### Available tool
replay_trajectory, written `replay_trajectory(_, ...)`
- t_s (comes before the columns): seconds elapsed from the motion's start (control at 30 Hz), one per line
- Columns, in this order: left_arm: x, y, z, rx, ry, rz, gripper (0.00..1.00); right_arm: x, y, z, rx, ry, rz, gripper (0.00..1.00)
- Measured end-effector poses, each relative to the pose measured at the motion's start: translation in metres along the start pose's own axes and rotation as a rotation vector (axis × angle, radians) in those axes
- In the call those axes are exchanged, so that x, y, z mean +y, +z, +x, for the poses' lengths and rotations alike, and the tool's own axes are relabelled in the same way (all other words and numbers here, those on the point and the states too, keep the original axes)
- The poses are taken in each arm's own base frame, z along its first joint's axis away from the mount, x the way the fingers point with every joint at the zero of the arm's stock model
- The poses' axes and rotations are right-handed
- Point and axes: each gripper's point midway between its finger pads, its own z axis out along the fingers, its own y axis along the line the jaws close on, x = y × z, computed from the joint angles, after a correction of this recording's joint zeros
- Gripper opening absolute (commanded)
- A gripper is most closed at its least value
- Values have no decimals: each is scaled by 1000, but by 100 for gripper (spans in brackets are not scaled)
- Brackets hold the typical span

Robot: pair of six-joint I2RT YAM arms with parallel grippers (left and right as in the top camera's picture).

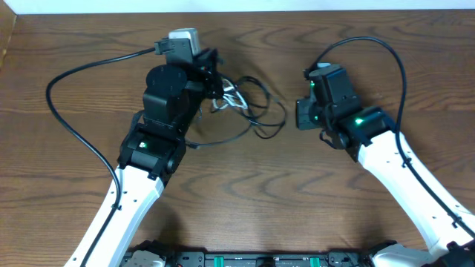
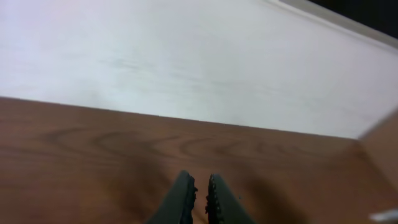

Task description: Untangle cables

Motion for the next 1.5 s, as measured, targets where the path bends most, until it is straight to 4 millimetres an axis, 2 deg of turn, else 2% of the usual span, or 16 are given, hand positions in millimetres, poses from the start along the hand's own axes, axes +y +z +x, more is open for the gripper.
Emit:
replay_trajectory(0.07, 4, 0, 0, -2, -2, -20, 8, -7, 0, -3, -3, 27, 8, 1)
replay_trajectory(0.17, 4, 0, 0, -1, -19, -21, 8, 3, 1, -11, -22, 31, -81, 1)
replay_trajectory(0.27, 8, 0, 0, -7, -62, -45, 8, 34, -5, -19, -40, -27, -257, 1)
replay_trajectory(0.33, 18, -1, 0, -17, -122, -97, 8, 61, -15, -20, -48, -88, -419, 1)
replay_trajectory(0.43, 26, -1, 0, -34, -228, -140, 8, 84, -27, -22, -62, -140, -562, 1)
replay_trajectory(0.53, 30, -2, -2, -63, -384, -163, 8, 112, -48, -26, -98, -213, -745, 1)
replay_trajectory(0.63, 31, -2, -2, -70, -442, -165, 8, 129, -66, -29, -132, -265, -878, 1)
replay_trajectory(0.9, 24, 0, 5, -43, -566, -141, 8, 160, -93, -27, -183, -363, -1040, 1)
replay_trajectory(1.0, 8, 7, 22, 20, -571, -106, 8, 166, -98, -27, -203, -384, -1062, 1)
replay_trajectory(1.13, -16, 13, 41, 84, -562, -59, 8, 164, -92, -29, -206, -374, -1023, 1)
replay_trajectory(1.23, -34, 14, 38, 73, -566, 0, 8, 159, -82, -28, -190, -352, -964, 1)
replay_trajectory(1.4, -65, 11, 21, 29, -578, 128, 8, 146, -64, -25, -153, -311, -849, 1)
replay_trajectory(1.5, -70, 11, 18, 24, -579, 146, 8, 134, -51, -15, -96, -279, -766, 1)
